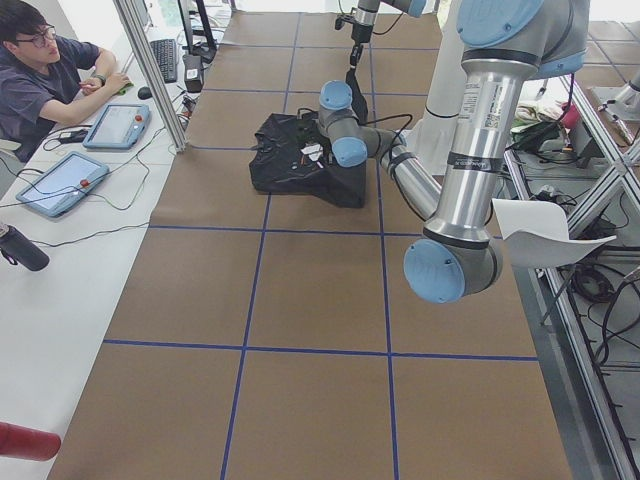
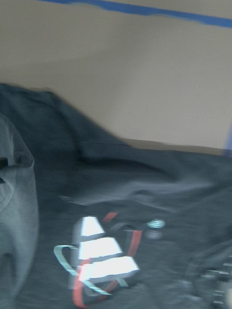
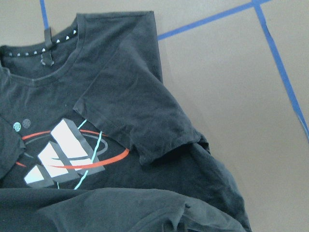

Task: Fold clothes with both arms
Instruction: 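Lay the held hem over the shirt toward the collar with both grippers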

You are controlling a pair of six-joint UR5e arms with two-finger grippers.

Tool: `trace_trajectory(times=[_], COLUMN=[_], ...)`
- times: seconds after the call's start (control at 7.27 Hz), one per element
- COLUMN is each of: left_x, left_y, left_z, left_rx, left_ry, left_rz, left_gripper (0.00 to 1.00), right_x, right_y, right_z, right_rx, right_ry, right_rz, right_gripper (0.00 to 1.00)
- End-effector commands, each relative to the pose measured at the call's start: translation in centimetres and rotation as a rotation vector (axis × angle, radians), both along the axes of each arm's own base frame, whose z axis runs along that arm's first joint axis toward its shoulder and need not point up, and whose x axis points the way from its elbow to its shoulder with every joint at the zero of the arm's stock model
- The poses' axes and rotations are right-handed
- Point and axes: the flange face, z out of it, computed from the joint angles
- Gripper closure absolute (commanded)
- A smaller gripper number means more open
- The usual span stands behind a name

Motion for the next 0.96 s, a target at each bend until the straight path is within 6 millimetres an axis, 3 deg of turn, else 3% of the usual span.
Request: trace_trajectory(times=[0.0, 0.14, 0.28, 0.41, 0.55, 0.69, 0.83], left_x=[-1.1, -0.9, 0.5, 1.4, 3.2, 4.9, 6.5], left_y=[-2.4, -4.6, -6.9, -9.6, -12.1, -14.5, -16.6], left_z=[-1.6, -2.1, -1.3, -1.1, -0.5, -0.4, 0.7], left_rx=[0.014, 0.011, -0.003, 0.029, 0.030, 0.029, 0.017], left_ry=[0.010, 0.006, -0.021, -0.055, -0.094, -0.127, -0.168], left_rz=[-0.050, -0.075, -0.084, -0.107, -0.120, -0.139, -0.160], left_gripper=[1.00, 1.00, 1.00, 1.00, 1.00, 1.00, 1.00], right_x=[2.8, 2.3, 1.2, 0.3, -1.0, -2.3, -2.9], right_y=[-4.3, -7.2, -10.5, -13.9, -17.6, -20.6, -22.8], right_z=[-0.6, -1.0, -0.9, 0.0, 1.1, 0.7, 1.3], right_rx=[-0.014, -0.039, -0.058, -0.072, -0.090, -0.106, -0.111], right_ry=[-0.017, -0.024, -0.008, 0.028, 0.068, 0.085, 0.115], right_rz=[0.069, 0.083, 0.102, 0.097, 0.095, 0.110, 0.110], right_gripper=[1.00, 1.00, 1.00, 1.00, 1.00, 1.00, 1.00])
